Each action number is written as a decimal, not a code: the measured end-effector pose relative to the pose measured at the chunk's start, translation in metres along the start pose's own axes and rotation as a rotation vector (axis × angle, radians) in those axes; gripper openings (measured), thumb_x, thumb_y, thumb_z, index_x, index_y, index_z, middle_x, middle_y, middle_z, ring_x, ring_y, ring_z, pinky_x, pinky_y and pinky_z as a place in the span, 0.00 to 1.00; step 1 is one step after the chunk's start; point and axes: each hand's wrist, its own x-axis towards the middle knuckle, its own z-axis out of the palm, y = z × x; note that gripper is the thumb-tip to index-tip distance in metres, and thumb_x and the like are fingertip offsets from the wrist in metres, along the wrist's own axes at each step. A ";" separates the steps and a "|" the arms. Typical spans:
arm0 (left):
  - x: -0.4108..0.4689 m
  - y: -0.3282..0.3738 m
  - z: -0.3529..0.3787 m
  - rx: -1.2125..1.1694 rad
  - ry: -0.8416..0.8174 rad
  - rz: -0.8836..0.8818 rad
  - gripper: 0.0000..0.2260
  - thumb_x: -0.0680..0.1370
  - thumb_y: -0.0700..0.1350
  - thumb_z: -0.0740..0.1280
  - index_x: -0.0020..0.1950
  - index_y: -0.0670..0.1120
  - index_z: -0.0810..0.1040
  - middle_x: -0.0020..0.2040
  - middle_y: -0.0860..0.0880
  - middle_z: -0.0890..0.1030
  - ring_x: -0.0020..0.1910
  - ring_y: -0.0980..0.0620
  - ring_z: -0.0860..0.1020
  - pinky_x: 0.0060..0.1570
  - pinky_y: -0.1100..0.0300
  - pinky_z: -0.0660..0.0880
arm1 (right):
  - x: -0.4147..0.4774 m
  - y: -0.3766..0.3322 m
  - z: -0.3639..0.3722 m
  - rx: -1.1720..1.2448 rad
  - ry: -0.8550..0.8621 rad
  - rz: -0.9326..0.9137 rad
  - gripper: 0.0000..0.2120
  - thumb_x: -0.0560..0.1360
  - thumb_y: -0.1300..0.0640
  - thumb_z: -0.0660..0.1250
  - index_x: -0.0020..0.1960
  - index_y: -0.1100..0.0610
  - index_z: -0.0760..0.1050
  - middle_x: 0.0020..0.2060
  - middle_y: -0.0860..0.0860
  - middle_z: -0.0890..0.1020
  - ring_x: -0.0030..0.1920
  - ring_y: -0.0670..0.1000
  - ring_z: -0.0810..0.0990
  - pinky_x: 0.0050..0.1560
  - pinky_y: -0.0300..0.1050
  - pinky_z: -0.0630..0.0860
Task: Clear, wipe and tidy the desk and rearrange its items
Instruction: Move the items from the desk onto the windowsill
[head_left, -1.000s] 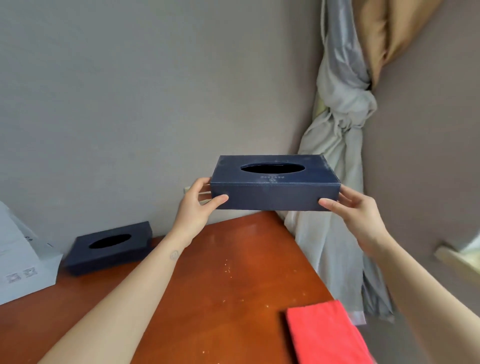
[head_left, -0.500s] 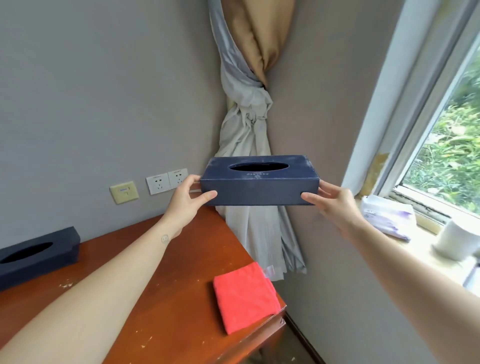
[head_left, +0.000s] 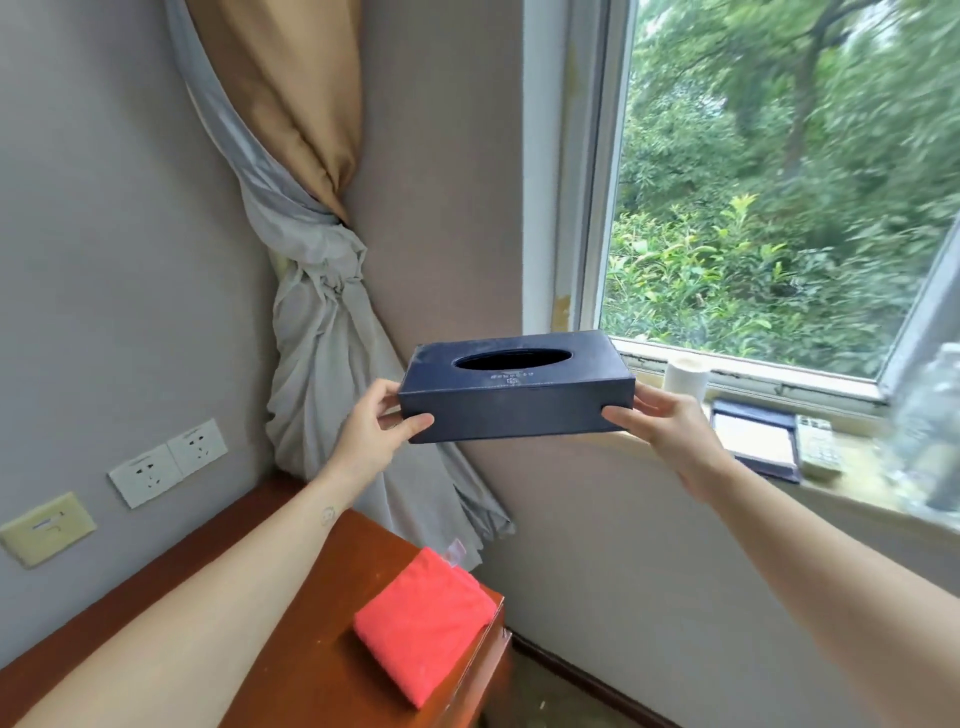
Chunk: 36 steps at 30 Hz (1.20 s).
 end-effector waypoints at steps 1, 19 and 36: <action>0.002 0.002 0.007 -0.006 -0.032 0.012 0.13 0.75 0.41 0.74 0.56 0.42 0.74 0.56 0.49 0.83 0.55 0.53 0.81 0.52 0.66 0.77 | -0.010 0.000 -0.008 -0.006 0.039 0.003 0.18 0.74 0.63 0.72 0.58 0.45 0.80 0.48 0.39 0.85 0.48 0.37 0.82 0.45 0.26 0.74; -0.028 0.095 0.225 -0.174 -0.554 0.208 0.15 0.74 0.43 0.76 0.56 0.45 0.74 0.55 0.54 0.81 0.52 0.62 0.80 0.46 0.70 0.74 | -0.217 -0.017 -0.168 -0.099 0.654 0.101 0.17 0.74 0.63 0.72 0.58 0.46 0.80 0.50 0.41 0.85 0.49 0.36 0.81 0.52 0.31 0.73; -0.097 0.163 0.436 -0.295 -0.891 0.309 0.15 0.72 0.46 0.77 0.53 0.51 0.74 0.55 0.50 0.82 0.52 0.55 0.82 0.54 0.56 0.79 | -0.342 -0.005 -0.307 -0.115 1.070 0.181 0.20 0.76 0.66 0.69 0.66 0.53 0.77 0.53 0.45 0.84 0.55 0.47 0.80 0.58 0.41 0.72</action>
